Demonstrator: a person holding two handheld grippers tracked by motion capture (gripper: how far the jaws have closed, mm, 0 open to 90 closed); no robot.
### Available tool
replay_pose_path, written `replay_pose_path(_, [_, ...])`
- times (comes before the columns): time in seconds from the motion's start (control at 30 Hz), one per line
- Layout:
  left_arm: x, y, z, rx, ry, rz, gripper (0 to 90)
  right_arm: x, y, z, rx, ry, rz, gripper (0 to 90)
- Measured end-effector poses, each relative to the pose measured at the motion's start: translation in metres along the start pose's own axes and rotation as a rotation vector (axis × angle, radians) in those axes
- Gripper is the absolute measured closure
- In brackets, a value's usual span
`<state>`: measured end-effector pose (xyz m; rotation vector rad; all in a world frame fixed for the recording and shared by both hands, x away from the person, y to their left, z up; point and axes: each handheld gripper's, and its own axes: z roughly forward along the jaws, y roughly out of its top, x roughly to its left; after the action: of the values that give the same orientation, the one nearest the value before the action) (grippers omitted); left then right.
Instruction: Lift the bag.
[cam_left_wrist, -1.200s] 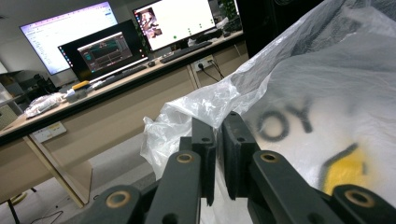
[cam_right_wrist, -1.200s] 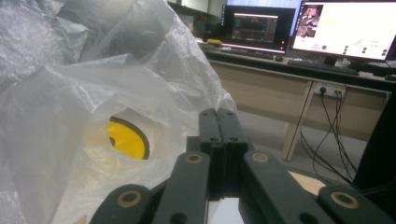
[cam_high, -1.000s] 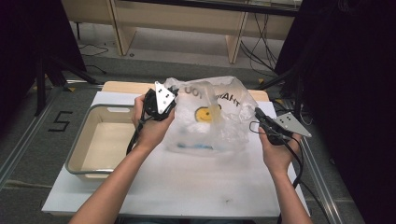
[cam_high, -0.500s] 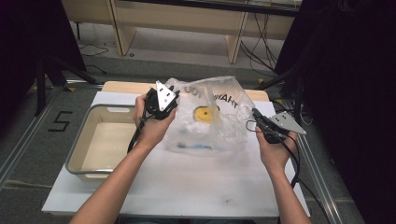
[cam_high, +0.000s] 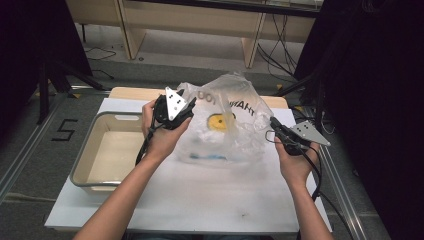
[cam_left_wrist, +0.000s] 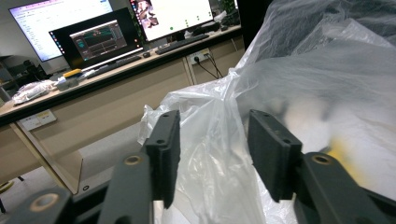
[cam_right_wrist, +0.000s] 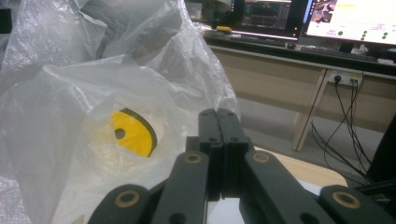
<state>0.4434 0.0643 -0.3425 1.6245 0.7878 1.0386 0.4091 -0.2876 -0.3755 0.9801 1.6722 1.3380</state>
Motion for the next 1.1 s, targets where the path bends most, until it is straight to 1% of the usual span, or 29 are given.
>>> replay_pose_path(0.07, [0.0, 0.001, -0.002, -0.006, 0.002, -0.003, 49.1, 0.0, 0.001, -0.001, -0.007, -0.002, 0.0, 88.8])
replay_pose_path(0.17, [0.0, 0.002, -0.005, -0.012, 0.008, -0.009, 47.1, 0.001, 0.002, -0.003, -0.015, 0.003, -0.001, 86.5])
replay_pose_path(0.27, [0.001, 0.004, -0.008, -0.015, 0.017, -0.019, 44.7, 0.001, 0.004, -0.004, -0.028, 0.0, -0.001, 82.2])
replay_pose_path(0.4, [-0.001, 0.006, -0.012, -0.02, 0.02, -0.031, 44.1, 0.001, 0.007, -0.006, -0.045, -0.006, 0.0, 76.4])
replay_pose_path(0.53, [-0.003, 0.007, -0.014, -0.019, 0.018, -0.018, 42.9, 0.0, 0.01, -0.009, -0.058, -0.01, 0.002, 71.6])
replay_pose_path(0.67, [-0.003, 0.008, -0.016, -0.02, 0.025, -0.02, 41.0, -0.001, 0.012, -0.012, -0.073, -0.02, 0.007, 66.7])
replay_pose_path(0.8, [-0.004, 0.01, -0.02, -0.038, 0.005, -0.019, 39.3, -0.001, 0.014, -0.013, -0.084, -0.024, 0.015, 62.2])
replay_pose_path(0.93, [-0.005, 0.01, -0.023, -0.036, 0.003, -0.03, 38.1, -0.002, 0.015, -0.015, -0.087, -0.027, 0.018, 59.2])
replay_pose_path(0.97, [-0.005, 0.01, -0.024, -0.033, 0.003, -0.027, 37.5, -0.003, 0.015, -0.016, -0.088, -0.028, 0.018, 58.7])
replay_pose_path(1.1, [-0.005, 0.01, -0.028, -0.039, 0.007, -0.038, 35.6, -0.003, 0.016, -0.018, -0.09, -0.024, 0.026, 56.7])
